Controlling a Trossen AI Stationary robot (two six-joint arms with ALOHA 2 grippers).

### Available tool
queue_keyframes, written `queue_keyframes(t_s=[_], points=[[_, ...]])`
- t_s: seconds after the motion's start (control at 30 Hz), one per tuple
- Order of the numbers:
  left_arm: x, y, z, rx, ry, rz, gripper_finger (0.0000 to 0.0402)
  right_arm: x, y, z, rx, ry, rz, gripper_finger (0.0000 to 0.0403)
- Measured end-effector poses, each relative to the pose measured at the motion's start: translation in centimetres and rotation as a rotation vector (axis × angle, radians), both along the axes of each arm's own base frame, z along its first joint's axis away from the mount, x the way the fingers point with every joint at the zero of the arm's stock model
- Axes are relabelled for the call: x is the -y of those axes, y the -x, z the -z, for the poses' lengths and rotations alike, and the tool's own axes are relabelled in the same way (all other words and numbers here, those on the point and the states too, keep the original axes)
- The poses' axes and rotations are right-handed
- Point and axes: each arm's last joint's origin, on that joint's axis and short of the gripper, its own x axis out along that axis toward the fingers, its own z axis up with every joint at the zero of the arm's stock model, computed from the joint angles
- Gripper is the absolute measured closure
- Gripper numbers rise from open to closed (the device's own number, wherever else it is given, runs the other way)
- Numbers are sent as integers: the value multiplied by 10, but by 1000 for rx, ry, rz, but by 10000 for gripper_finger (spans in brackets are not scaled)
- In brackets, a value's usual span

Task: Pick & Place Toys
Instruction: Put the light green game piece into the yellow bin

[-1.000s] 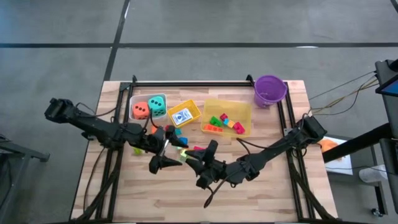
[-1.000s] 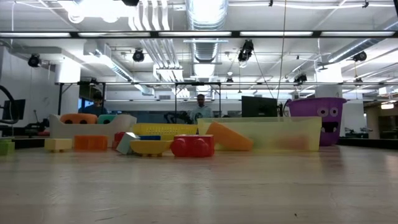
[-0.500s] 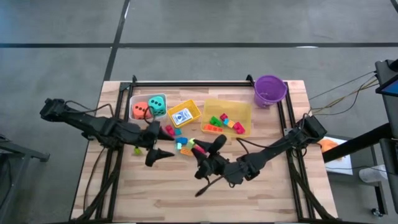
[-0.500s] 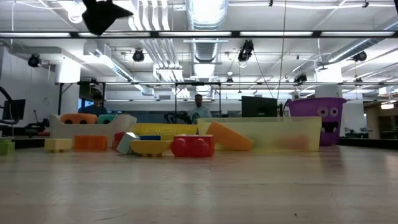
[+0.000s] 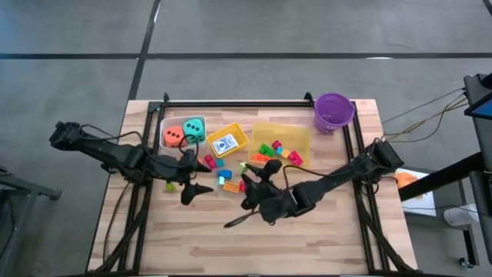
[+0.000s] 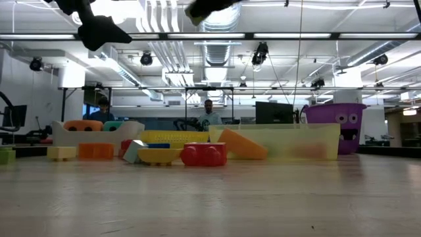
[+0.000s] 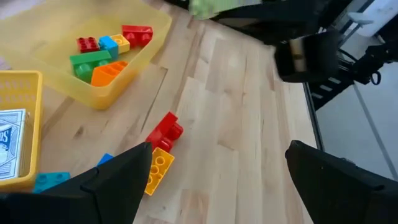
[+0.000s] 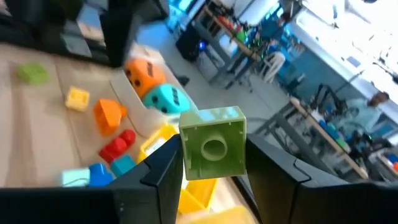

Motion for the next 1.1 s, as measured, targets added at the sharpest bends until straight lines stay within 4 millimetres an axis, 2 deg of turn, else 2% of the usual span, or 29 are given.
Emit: queue_keyframes(t_s=[0.3, 0.57, 0.67, 0.93, 1.0, 1.1], points=[[0, 1, 2, -28, -12, 2, 34, 42, 8, 25, -146, -66, 152, 288], [-1, 2, 3, -37, -15, 2, 34, 95, 17, 41, -299, -275, 277, 239], [-1, 3, 4, -51, -19, 2, 34, 111, 16, 45, -349, -341, 277, 240], [-1, 4, 6, -71, -25, 2, 34, 150, 15, 50, -514, -521, 178, 284], [-1, 4, 6, -78, -27, 2, 34, 159, 16, 51, -541, -569, 166, 279], [-1, 4, 7, -82, -28, 2, 34, 173, 18, 53, -558, -619, 175, 251]])
